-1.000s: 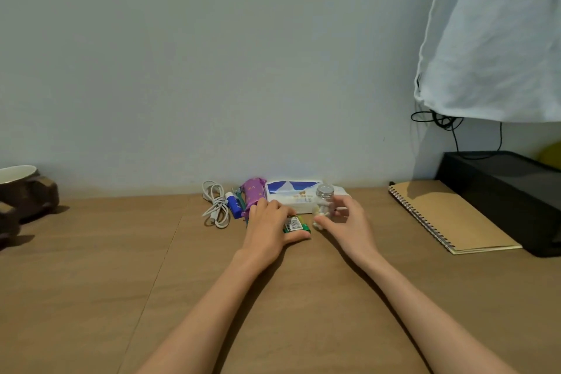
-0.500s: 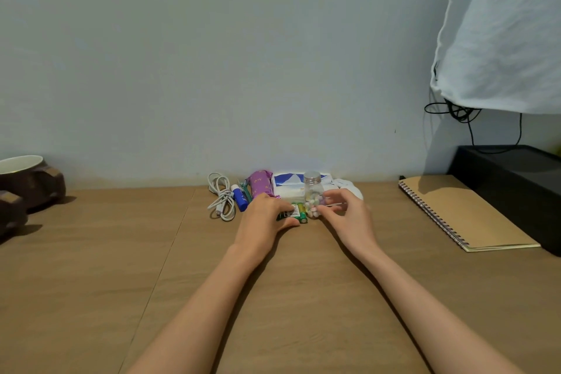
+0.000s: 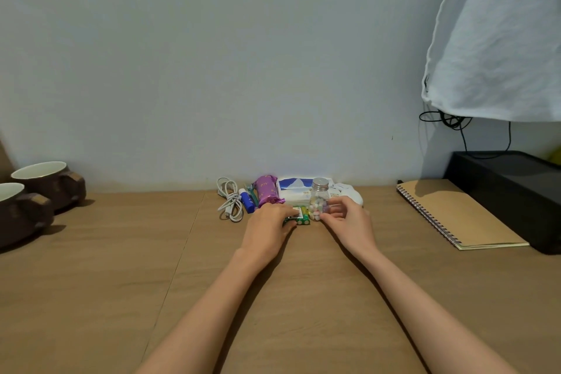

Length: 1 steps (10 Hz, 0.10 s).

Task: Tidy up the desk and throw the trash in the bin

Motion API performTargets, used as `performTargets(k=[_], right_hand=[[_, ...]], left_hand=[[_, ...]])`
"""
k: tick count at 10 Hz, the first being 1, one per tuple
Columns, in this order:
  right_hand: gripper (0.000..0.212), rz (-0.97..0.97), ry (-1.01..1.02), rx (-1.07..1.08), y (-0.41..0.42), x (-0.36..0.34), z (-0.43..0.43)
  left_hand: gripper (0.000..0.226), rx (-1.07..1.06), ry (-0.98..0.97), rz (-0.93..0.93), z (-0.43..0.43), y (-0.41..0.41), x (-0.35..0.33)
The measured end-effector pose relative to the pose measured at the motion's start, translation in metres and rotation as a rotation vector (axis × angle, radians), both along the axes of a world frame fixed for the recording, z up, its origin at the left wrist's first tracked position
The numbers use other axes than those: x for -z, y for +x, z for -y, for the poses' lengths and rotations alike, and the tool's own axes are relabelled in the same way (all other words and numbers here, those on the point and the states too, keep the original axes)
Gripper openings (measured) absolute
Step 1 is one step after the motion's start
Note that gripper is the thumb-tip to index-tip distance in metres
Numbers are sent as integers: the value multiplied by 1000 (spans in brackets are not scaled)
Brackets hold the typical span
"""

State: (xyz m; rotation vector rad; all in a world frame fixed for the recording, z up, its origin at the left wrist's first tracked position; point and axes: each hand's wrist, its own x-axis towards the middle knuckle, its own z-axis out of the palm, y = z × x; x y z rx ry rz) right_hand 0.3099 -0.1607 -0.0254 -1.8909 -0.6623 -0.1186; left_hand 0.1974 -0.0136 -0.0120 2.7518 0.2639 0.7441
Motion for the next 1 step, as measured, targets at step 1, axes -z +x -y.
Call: performTargets(k=[1], right_hand=[[33, -21, 3, 52, -8, -7, 6]], left_hand=[[33, 7, -36, 41, -1, -9, -5]])
